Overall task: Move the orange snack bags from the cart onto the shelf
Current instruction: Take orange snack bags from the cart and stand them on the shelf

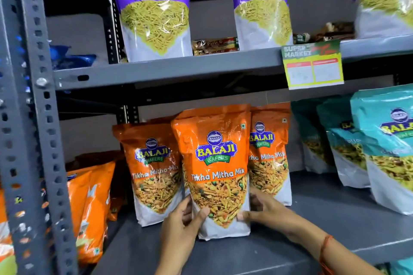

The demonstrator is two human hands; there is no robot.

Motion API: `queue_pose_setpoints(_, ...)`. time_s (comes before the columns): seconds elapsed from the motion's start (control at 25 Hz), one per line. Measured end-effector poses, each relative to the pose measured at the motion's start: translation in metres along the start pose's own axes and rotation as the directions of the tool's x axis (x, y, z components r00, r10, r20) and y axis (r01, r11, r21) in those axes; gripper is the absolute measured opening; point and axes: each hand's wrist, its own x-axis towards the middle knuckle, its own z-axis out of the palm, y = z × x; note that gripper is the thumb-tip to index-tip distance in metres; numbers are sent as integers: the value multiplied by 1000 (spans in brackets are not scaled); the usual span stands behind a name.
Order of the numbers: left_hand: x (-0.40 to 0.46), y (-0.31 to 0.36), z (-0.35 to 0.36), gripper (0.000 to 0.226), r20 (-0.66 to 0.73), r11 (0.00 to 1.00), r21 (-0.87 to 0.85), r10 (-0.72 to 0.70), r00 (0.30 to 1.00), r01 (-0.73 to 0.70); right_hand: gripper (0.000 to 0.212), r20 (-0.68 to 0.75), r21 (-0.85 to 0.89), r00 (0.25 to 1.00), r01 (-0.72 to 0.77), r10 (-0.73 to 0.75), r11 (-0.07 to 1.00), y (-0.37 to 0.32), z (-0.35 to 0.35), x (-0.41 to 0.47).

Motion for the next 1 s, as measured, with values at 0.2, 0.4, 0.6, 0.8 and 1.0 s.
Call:
queue_pose_setpoints(0.2, -3, 1, -2, 58, -31, 993, 114, 29, 999, -25, 65, 8, 46, 1000, -2, 1, 999, 2, 0, -1)
queue_pose_setpoints(0.4, -23, 19, -3, 69, -112, 989, 146, 34, 993, -17, 67, -133, 34, 991, 24, -19, 999, -4, 5, -18)
queue_pose_setpoints(0.6, -49, 58, 21, 55, -299, 978, 43, 209, 931, -205, 53, -529, 58, 842, 163, -108, 985, -27, 7, -56)
queue_pose_setpoints(0.8, -99, 113, 110, 38, -137, 867, -413, 244, 960, -280, 33, -754, -45, 615, 299, -229, 953, -65, -2, -144)
queue_pose_setpoints(1.0, -171, 143, 224, 38, 143, 774, -625, 242, 960, -102, 33, -852, -151, 475, 176, -218, 973, -75, -48, -273)
